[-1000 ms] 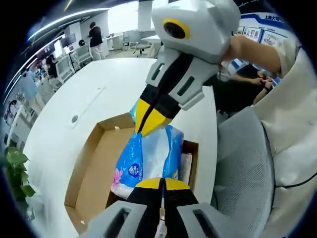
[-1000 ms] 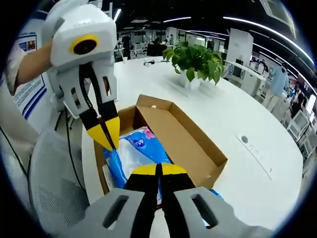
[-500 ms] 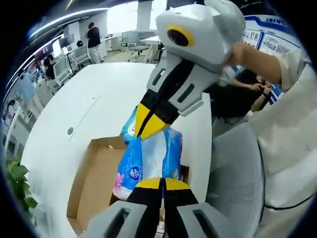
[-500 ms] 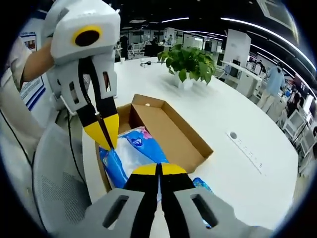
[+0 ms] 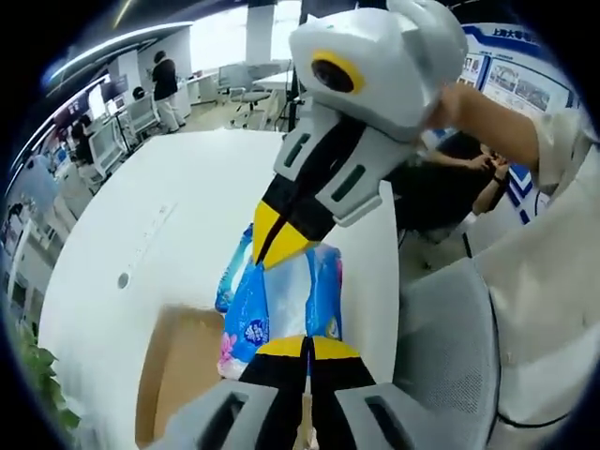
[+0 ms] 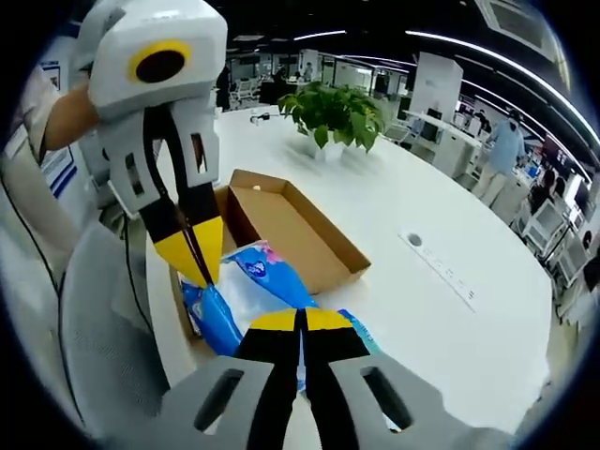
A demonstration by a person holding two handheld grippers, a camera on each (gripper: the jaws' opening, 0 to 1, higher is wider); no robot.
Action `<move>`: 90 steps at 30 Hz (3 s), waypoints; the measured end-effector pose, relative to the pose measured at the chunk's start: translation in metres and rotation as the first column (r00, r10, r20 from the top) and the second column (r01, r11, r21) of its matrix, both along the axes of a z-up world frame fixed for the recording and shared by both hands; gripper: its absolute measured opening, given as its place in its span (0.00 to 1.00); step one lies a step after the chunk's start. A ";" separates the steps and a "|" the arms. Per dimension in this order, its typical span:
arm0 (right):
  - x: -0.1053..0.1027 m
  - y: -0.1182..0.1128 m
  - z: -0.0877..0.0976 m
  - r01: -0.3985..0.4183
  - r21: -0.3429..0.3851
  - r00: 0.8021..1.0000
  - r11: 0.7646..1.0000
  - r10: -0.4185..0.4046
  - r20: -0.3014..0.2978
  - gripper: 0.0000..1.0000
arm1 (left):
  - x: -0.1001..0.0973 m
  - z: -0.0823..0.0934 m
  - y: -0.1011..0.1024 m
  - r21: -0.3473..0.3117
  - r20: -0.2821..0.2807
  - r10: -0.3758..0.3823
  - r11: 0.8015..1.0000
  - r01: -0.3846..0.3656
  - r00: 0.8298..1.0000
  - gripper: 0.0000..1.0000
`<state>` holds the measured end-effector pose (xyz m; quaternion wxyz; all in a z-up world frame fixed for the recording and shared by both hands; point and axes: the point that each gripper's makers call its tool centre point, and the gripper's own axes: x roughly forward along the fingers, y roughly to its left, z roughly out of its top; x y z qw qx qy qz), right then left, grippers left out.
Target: Operate the shoe box by opening the lid, removing the specified soft item, and placing it in the target area until the item is outside and the box remains undamaged.
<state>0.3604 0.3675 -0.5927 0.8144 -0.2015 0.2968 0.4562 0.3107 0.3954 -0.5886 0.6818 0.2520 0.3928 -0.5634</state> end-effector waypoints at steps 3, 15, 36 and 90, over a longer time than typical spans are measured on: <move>0.003 -0.012 0.001 0.015 -0.003 1.000 1.000 -0.015 -0.001 0.00 | 0.003 0.001 -0.011 -0.006 0.003 -0.004 1.000 0.004 1.000 0.00; 0.016 -0.058 -0.001 0.046 -0.034 0.999 0.998 -0.046 0.003 0.00 | 0.014 -0.002 -0.057 -0.027 0.003 -0.039 0.999 0.039 0.999 0.00; 0.035 -0.137 -0.010 0.124 -0.049 0.992 0.991 -0.125 -0.018 0.00 | 0.035 -0.006 -0.132 -0.066 -0.010 -0.096 0.993 0.096 0.995 0.00; 0.075 -0.245 -0.109 0.226 -0.197 0.966 0.954 -0.246 -0.084 0.00 | 0.071 -0.117 -0.249 -0.031 -0.144 -0.190 0.982 0.187 0.971 0.00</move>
